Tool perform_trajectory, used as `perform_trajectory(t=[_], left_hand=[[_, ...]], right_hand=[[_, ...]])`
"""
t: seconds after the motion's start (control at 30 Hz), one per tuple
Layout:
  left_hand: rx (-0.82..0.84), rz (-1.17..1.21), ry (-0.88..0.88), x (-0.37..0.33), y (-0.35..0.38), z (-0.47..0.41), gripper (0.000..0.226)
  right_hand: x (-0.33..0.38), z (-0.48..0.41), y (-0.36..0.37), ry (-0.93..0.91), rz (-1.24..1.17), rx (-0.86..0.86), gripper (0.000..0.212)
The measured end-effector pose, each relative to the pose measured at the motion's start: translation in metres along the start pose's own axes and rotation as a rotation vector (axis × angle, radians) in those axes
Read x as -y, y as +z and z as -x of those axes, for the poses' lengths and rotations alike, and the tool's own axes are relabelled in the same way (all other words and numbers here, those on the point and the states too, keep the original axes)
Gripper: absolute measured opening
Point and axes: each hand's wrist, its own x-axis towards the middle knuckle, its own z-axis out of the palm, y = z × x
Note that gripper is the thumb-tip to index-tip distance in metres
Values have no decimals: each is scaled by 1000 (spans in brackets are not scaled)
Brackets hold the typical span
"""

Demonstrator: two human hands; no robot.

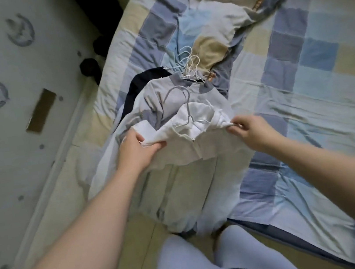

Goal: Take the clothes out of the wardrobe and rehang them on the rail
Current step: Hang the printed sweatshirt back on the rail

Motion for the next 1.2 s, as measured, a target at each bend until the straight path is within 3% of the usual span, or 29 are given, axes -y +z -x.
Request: perform_trajectory(t=[0.13,0.33,0.67,0.97,1.2], left_hand=[[-8,94,-152,29,-26,80,58],[-142,308,-219,93,-56,186,51],[-386,523,-121,217,-97,351,32],[-545,582,-78,330,-96,514,27],[-667,570,-92,366,-86,624,24]], right_hand=[[33,50,3,-32,-79,5,18],[81,117,25,-205,-49,73,20],[159,238,82,-566,6,52,15],[192,397,164,-639,46,43,11],[202,489,186,-717,44,106,9]])
